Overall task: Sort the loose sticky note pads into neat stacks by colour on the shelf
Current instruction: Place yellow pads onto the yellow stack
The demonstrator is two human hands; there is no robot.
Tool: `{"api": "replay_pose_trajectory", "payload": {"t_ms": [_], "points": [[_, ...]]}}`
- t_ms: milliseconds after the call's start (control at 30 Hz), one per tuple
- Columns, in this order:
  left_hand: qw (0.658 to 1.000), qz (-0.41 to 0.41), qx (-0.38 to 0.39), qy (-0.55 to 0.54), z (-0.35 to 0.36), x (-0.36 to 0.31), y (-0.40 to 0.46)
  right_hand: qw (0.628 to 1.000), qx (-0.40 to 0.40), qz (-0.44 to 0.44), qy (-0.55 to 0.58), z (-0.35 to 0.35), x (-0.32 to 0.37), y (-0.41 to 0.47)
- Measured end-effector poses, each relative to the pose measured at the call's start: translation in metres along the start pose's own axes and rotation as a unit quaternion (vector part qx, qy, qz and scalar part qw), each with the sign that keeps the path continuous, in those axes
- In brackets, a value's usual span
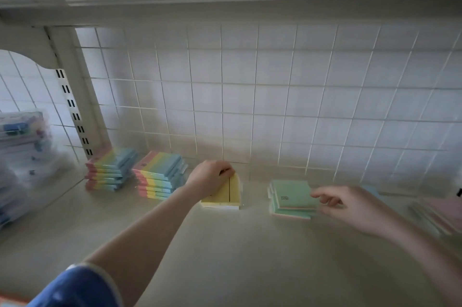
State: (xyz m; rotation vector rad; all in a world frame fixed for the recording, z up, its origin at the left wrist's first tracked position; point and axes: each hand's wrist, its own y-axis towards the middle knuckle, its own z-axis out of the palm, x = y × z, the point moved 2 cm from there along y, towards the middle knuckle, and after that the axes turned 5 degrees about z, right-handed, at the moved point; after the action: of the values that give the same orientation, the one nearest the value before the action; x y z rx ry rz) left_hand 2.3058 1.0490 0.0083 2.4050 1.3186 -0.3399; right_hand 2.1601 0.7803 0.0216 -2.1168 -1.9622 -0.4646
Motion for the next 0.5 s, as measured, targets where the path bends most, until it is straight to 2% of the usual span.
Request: {"api": "replay_pose_trajectory", "payload": {"t_ms": [167, 500], "points": [[0.999, 0.027, -0.016, 0.012, 0.007, 0.004, 0.0, 1.0, 0.001, -0.013, 0.011, -0.001, -0.005, -0.003], [1.0, 0.0, -0.006, -0.005, 0.007, 0.006, 0.001, 0.999, -0.005, -0.033, 0.026, -0.004, -0.016, -0.009]]}}
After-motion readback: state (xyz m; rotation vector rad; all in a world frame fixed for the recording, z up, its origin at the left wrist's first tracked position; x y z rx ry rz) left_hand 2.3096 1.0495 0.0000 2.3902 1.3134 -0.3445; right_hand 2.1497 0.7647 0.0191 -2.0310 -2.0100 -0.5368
